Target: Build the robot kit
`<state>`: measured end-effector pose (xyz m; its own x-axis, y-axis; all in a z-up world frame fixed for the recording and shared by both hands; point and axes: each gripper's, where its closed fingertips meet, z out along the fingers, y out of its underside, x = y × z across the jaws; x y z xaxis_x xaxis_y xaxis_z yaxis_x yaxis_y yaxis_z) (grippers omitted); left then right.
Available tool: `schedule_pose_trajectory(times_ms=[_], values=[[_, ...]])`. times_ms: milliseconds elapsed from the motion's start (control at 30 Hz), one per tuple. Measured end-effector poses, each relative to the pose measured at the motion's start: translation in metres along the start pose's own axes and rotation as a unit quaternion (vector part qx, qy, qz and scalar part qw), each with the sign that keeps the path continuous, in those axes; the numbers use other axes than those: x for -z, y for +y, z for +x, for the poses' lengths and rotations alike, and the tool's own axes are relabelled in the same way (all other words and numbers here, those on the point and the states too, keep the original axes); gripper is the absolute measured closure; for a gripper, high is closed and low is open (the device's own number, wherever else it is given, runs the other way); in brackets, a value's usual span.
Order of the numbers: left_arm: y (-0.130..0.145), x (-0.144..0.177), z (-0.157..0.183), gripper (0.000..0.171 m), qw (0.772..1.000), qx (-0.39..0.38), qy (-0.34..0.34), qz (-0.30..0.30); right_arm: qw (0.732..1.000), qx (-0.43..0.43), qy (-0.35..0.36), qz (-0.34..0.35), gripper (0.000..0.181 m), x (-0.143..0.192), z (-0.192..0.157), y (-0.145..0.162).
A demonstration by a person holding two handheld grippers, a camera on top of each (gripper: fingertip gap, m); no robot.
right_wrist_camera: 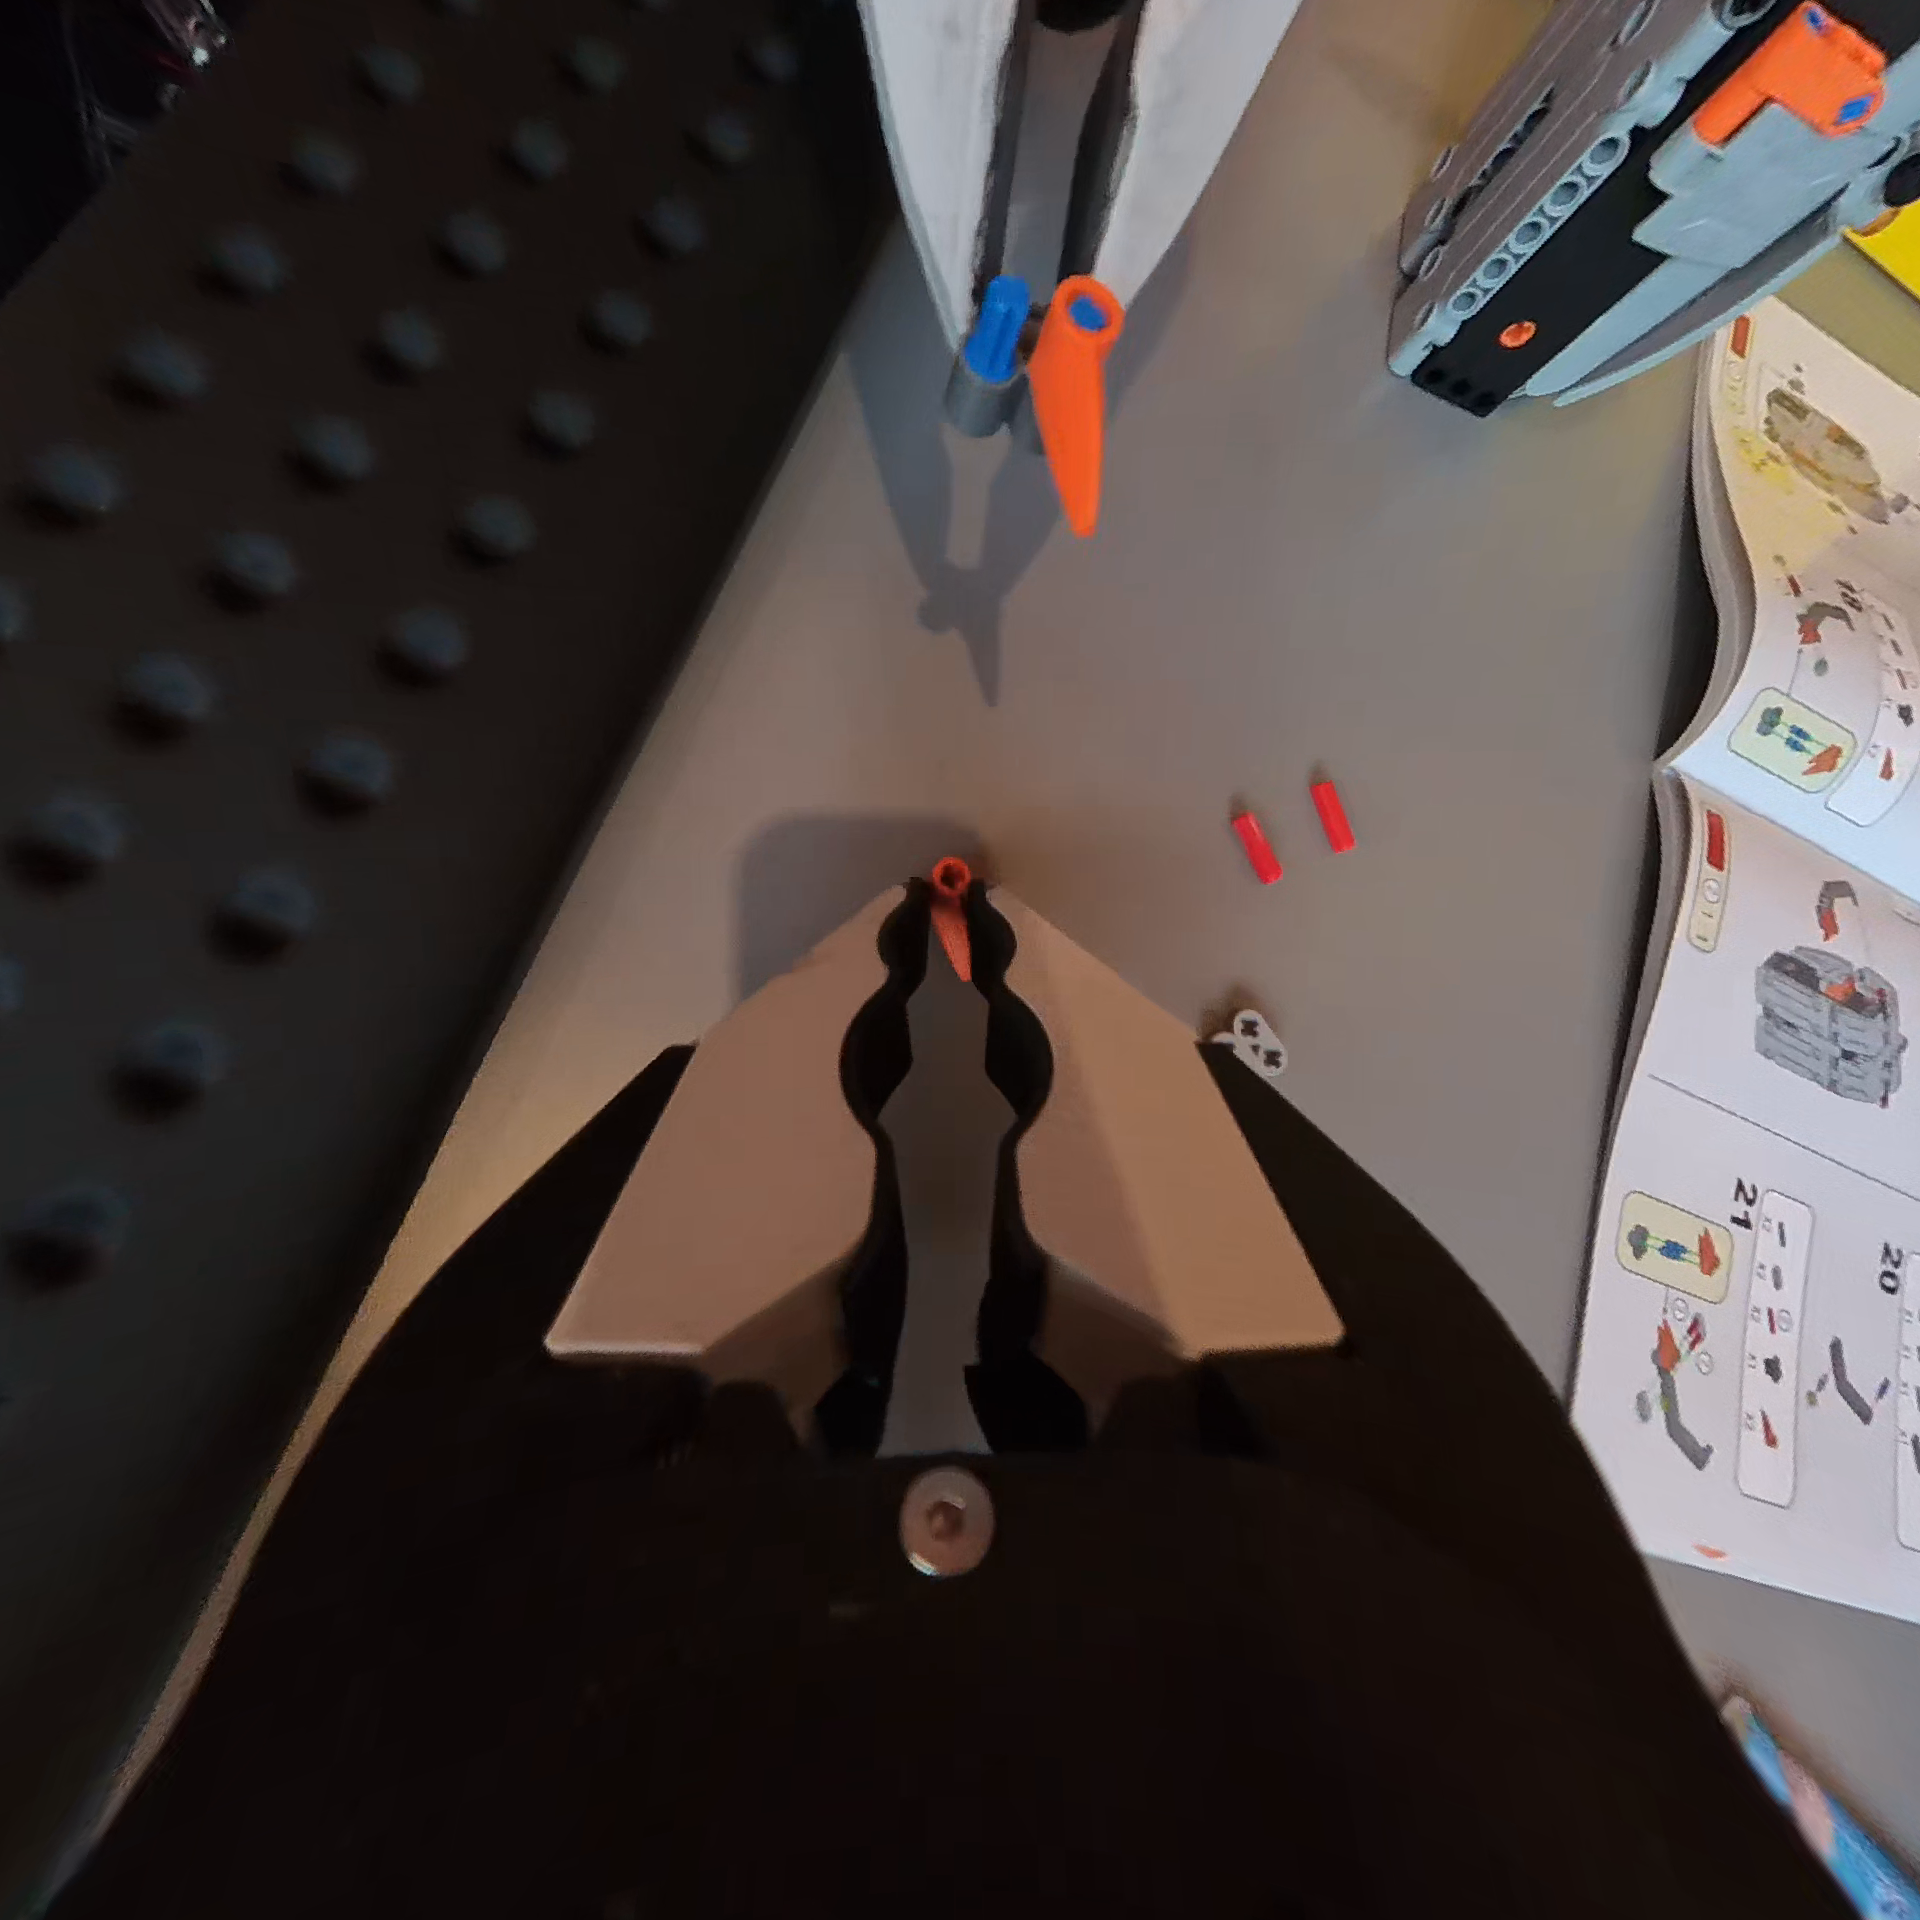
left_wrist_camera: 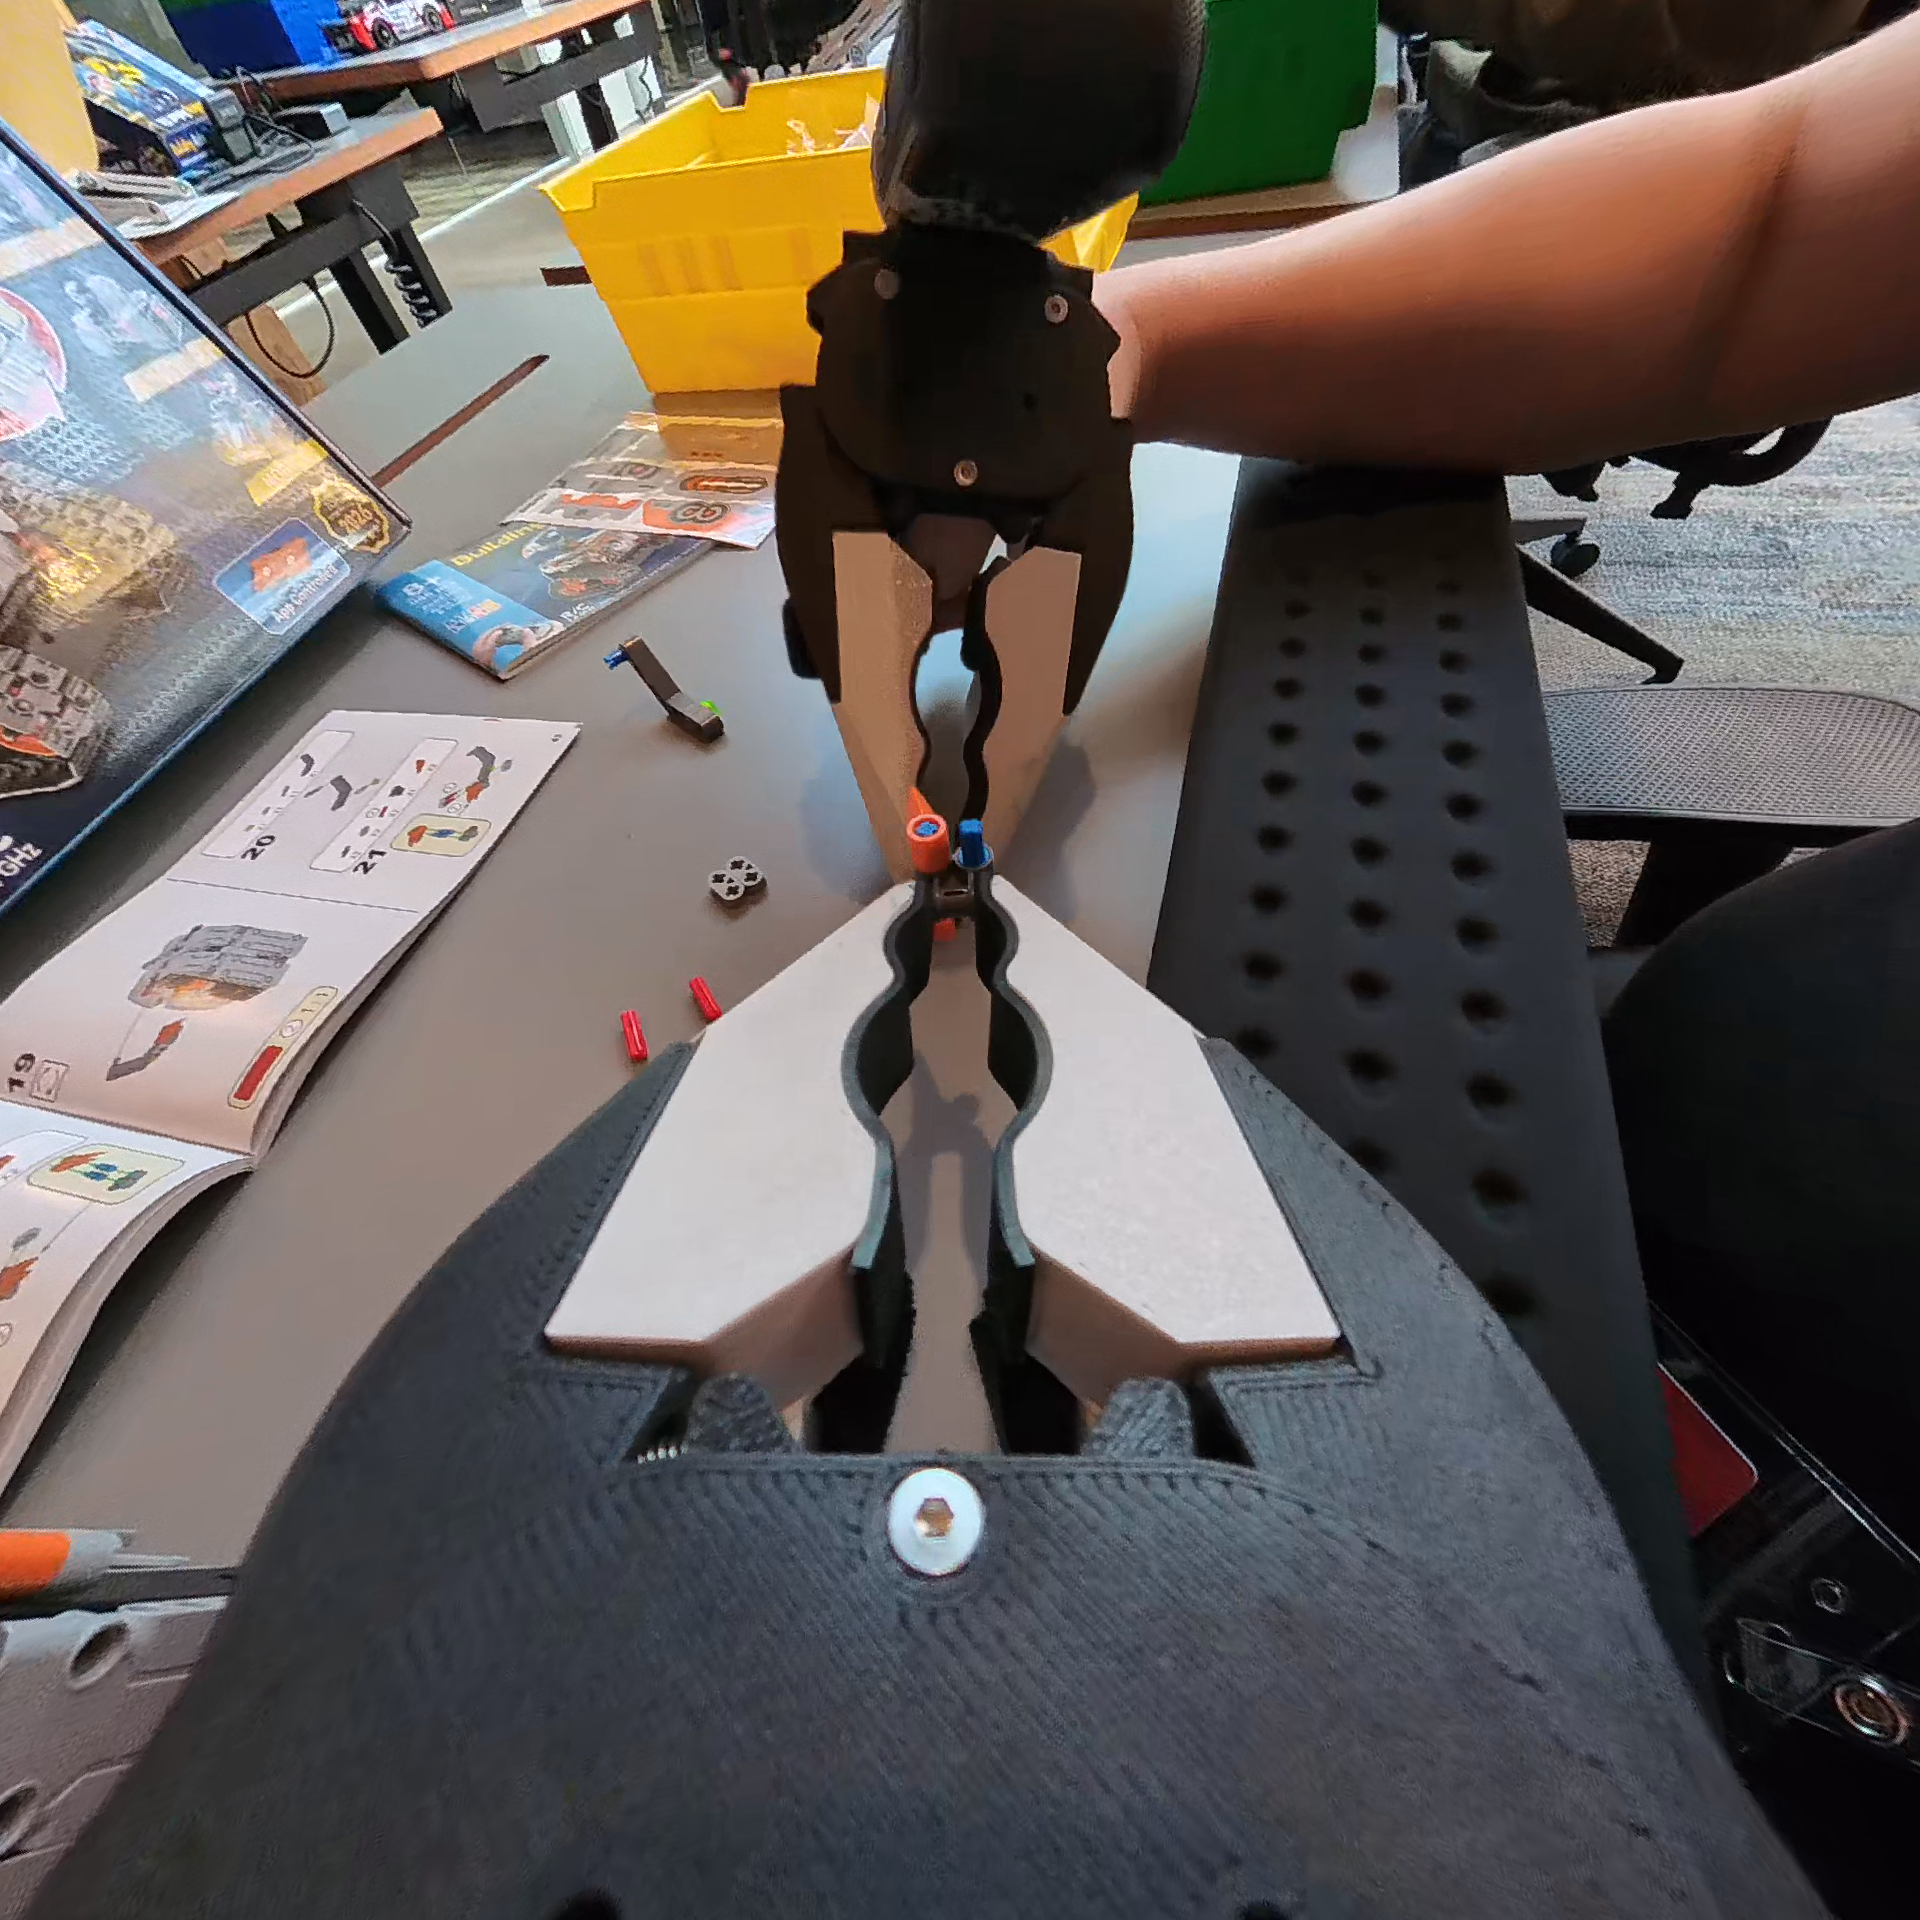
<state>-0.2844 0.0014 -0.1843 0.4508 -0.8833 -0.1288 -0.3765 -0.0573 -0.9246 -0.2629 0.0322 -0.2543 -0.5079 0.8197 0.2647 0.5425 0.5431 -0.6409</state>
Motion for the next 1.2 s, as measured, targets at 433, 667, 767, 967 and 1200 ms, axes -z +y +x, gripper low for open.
schedule_pose_trajectory(times_ms=[433,667,767,967,1200], values=[[0.002,0.000,0.000,0.166,1.000,0.001,-0.003,-0.005,0.979,-0.194,-0.066,-0.001,0.163,0.001,-0.003,-0.001],[0.005,-0.001,-0.001,0.165,1.000,0.004,-0.004,-0.013,0.985,-0.171,-0.023,0.014,0.168,0.003,-0.002,-0.001],[0.007,-0.001,-0.004,0.165,1.000,0.011,-0.009,-0.019,0.987,-0.159,-0.016,0.009,0.175,0.002,-0.003,-0.001],[0.020,-0.005,-0.010,0.165,0.998,0.044,-0.007,-0.051,0.984,-0.158,0.022,0.075,0.175,0.021,0.011,-0.033],[0.025,-0.008,-0.011,0.165,0.996,0.066,0.005,-0.066,0.976,-0.189,0.014,0.108,0.175,0.023,0.017,-0.063]])
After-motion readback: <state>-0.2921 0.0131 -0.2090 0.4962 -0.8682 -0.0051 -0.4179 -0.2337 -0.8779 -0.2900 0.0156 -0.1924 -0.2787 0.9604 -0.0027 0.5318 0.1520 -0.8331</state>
